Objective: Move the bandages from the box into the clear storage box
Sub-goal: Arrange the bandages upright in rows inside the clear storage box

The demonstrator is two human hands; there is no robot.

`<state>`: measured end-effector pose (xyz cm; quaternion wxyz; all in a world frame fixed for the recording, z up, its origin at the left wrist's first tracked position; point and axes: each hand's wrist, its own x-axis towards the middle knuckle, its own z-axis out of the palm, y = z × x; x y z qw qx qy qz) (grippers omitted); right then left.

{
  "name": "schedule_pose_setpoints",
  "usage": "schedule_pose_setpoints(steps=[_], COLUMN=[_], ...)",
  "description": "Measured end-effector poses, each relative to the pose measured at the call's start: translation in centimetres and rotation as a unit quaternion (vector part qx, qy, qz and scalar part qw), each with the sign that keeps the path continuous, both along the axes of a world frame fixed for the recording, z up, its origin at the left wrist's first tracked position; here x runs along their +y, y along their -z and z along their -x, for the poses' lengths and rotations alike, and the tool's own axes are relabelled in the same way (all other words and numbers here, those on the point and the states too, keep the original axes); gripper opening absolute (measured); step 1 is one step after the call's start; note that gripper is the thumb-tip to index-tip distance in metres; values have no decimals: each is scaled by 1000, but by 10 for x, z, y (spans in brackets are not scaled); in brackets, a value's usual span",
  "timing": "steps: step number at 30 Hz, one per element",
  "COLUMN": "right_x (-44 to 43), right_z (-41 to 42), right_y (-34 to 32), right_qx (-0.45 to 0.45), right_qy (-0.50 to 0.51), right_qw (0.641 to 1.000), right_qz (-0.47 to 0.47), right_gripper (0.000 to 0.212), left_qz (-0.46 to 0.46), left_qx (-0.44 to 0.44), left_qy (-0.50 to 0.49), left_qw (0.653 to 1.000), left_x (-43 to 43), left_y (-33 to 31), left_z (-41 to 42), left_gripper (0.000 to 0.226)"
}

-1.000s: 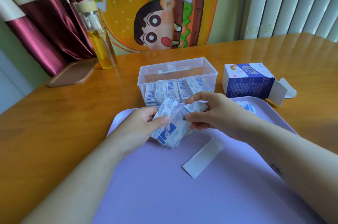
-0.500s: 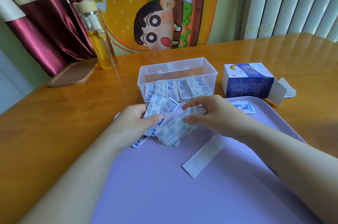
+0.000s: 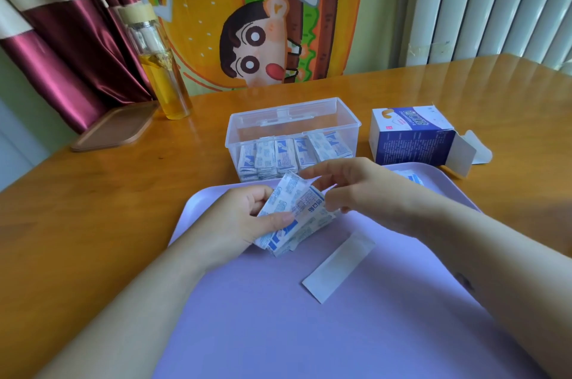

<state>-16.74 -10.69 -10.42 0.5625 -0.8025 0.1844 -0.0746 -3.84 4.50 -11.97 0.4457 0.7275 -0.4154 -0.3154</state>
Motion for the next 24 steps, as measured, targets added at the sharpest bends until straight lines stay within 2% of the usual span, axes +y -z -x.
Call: schedule_pose_setpoints(steps=[2, 3, 6, 8, 11, 15, 17, 19, 22, 24], right_x=[-2, -2, -2, -6, -18, -22, -15, -8, 1, 2], right_z=[0, 0, 1, 3, 8, 8, 6, 5, 4, 5], right_y=[0, 0, -2, -4, -8, -12, -12, -9, -6, -5], right_qx=[0, 2, 19, 8, -49, -167, -185, -172, -125, -95], right_qy=[-9, -10, 5, 54, 167, 233, 213, 174, 77, 27], right_qw=[997, 997, 998, 992, 974, 956, 959, 969, 985, 989], right_qz=[-71, -73, 56, 115, 145, 65, 38, 42, 89, 109], right_gripper=[34, 31, 20, 15, 14, 17, 16, 12, 4, 2], left_qz=[9, 11, 8, 3, -7, -11, 10, 32, 85, 83], left_qx=[-13, -25, -59, -80, -124, -253, -241, -185, -71, -83], left_qy=[4, 9, 21, 29, 48, 16, -7, -18, -20, -42], left_qw=[1000, 1000, 998, 996, 991, 967, 970, 982, 994, 992], left_x=[-2, -2, -3, -2, -3, -4, -3, -3, -2, -2], left_y=[2, 2, 5, 6, 9, 8, 4, -2, -6, -5], left_z=[1, 2, 4, 4, 3, 3, 2, 2, 1, -2], left_gripper=[17, 17, 16, 18, 28, 56, 68, 64, 32, 17])
